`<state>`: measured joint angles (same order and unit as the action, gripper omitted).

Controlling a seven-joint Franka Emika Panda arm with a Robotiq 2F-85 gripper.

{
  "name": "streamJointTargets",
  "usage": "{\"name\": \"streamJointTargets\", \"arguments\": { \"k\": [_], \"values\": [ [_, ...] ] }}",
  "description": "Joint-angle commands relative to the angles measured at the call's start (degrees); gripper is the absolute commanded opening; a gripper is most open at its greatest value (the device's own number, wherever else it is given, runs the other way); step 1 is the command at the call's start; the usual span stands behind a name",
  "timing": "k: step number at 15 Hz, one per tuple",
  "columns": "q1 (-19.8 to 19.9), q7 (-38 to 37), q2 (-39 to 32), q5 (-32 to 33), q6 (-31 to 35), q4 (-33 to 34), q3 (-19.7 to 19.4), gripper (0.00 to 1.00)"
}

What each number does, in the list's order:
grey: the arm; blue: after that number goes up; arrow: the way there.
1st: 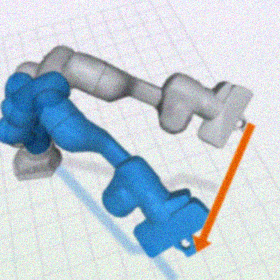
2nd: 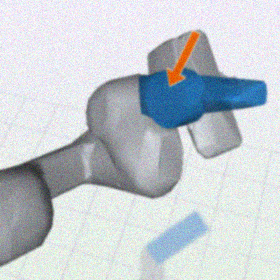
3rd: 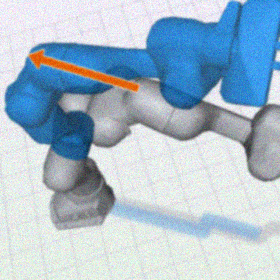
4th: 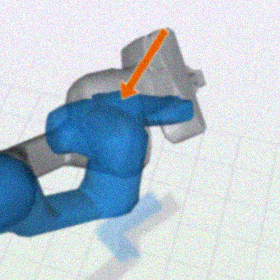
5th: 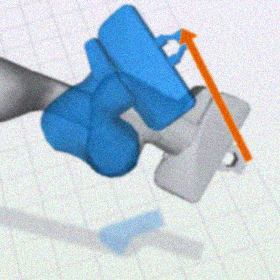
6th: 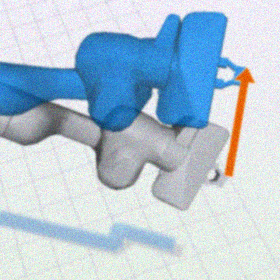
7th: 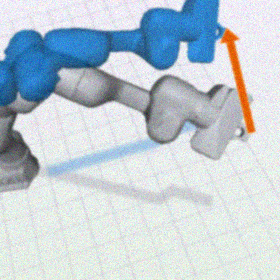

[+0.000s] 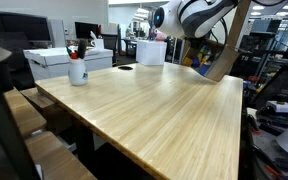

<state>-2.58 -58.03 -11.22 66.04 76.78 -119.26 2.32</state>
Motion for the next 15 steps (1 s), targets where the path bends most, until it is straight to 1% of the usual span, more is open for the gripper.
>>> {"name": "streamJointTargets", "arguments": {
  "k": [1, 4, 9, 15],
  "values": [
    [-0.41, 4.72, 0.47, 1.35, -1.93, 0.59, 0.14, 0.02],
    [-0.39, 5.39, 0.58, 1.30, -1.74, 0.62, 0.16, 0.02],
    [-0.36, 5.64, 2.63, 0.90, 1.23, -0.30, 0.73, 0.02],
    [-0.38, 6.82, 3.12, 0.60, 2.47, -0.04, 1.26, 0.02]
  ]
}}
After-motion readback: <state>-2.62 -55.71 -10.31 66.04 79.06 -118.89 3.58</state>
